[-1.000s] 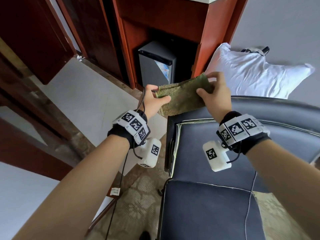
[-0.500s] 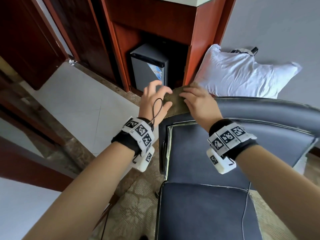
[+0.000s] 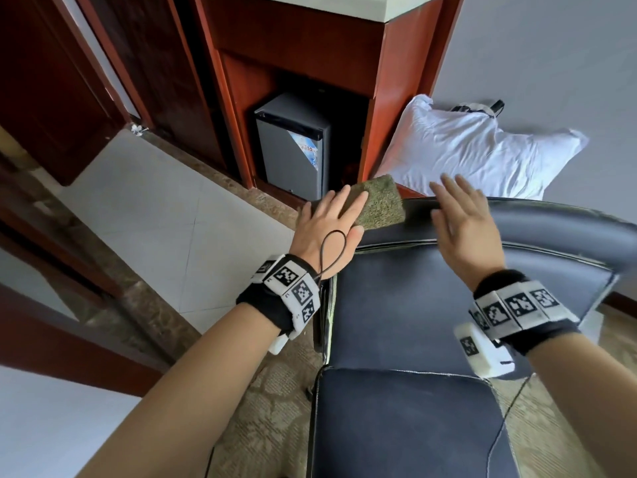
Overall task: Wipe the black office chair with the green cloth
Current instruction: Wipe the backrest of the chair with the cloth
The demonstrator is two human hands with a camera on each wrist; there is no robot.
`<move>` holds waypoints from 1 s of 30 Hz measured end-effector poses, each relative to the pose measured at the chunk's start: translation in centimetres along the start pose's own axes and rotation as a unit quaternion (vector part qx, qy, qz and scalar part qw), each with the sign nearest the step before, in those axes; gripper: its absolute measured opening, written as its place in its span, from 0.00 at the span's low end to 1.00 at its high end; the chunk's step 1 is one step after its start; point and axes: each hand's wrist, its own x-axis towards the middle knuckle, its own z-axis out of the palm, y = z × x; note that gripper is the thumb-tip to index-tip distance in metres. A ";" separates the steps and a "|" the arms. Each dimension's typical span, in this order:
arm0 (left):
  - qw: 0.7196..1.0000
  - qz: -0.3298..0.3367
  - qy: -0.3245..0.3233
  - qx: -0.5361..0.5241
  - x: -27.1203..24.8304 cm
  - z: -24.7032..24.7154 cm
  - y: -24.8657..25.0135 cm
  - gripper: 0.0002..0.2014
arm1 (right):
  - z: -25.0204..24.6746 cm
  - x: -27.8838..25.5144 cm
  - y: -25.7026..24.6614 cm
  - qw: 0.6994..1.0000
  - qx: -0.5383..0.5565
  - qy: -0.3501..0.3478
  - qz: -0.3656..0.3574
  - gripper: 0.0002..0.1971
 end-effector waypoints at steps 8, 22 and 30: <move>0.998 0.012 0.023 0.064 1.3 1.2 1.4 0.28 | 0.8 -4.5 2.8 0.993 -0.099 -0.063 -0.032 0.26; 0.994 -0.067 0.060 0.056 0.8 2.5 3.5 0.29 | 1.1 -4.1 3.0 0.990 -0.071 -0.117 -0.013 0.33; 0.996 -0.042 0.050 0.067 1.0 1.9 2.2 0.26 | 1.3 -4.1 2.7 0.989 -0.081 -0.123 -0.013 0.32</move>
